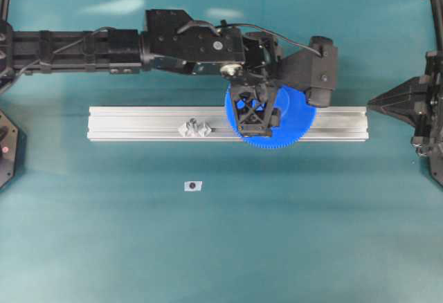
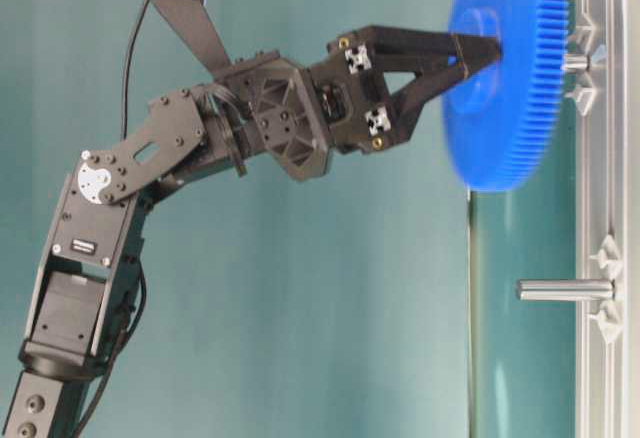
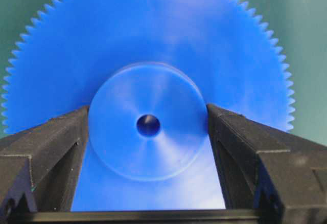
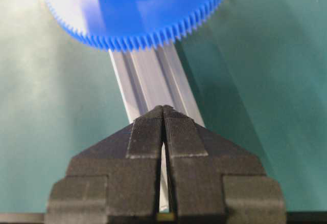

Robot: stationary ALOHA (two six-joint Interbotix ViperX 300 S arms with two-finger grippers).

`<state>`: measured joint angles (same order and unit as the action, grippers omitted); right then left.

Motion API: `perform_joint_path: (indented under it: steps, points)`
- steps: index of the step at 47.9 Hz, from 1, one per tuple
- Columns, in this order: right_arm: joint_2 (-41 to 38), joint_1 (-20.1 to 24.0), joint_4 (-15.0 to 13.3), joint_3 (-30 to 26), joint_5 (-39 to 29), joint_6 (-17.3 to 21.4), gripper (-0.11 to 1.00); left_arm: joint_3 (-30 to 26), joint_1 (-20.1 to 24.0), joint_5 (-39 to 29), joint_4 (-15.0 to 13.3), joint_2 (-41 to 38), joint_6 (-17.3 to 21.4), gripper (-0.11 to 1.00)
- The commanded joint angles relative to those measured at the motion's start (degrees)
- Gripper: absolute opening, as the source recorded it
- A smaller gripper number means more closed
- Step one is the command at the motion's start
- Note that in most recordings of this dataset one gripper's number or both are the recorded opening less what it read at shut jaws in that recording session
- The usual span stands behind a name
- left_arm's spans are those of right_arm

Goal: Insert the large gear onto the shaft.
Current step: 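Push the gear hub onto the right metal shaft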

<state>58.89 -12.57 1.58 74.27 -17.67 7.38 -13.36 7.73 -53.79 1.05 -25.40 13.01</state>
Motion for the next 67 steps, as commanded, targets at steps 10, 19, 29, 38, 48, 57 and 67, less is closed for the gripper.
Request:
perform_joint_path:
  steps: [10,19,29,38,48,57,67]
  points:
    - [-0.35,-0.26,0.00,-0.62,0.18,0.44,0.03,-2.55,0.44,-2.20,0.26,1.41,0.70,0.76]
    - [-0.44,-0.26,-0.09,-0.62,0.18,0.53,0.03,-5.27,0.35,-4.92,0.18,-0.09,0.88,0.76]
    - [-0.35,-0.26,0.00,-0.62,0.18,0.53,0.03,-7.21,0.26,-5.89,0.26,-0.70,1.41,0.76]
    - [-0.35,-0.26,0.00,-0.62,0.18,0.44,0.03,-7.56,0.18,-5.63,0.26,-0.70,1.41,0.76]
    - [-0.35,-0.26,-0.09,-0.53,0.18,0.44,0.03,-8.09,0.00,-5.63,0.26,-0.79,1.41,0.76]
    - [-0.35,-0.26,0.00,-0.62,0.18,0.53,0.03,-8.17,-0.35,-5.63,0.26,-0.79,1.32,0.76]
    - [-0.44,-0.26,-0.09,-0.62,0.18,0.44,0.03,-8.61,-1.05,-5.63,0.26,-0.79,1.14,0.89]
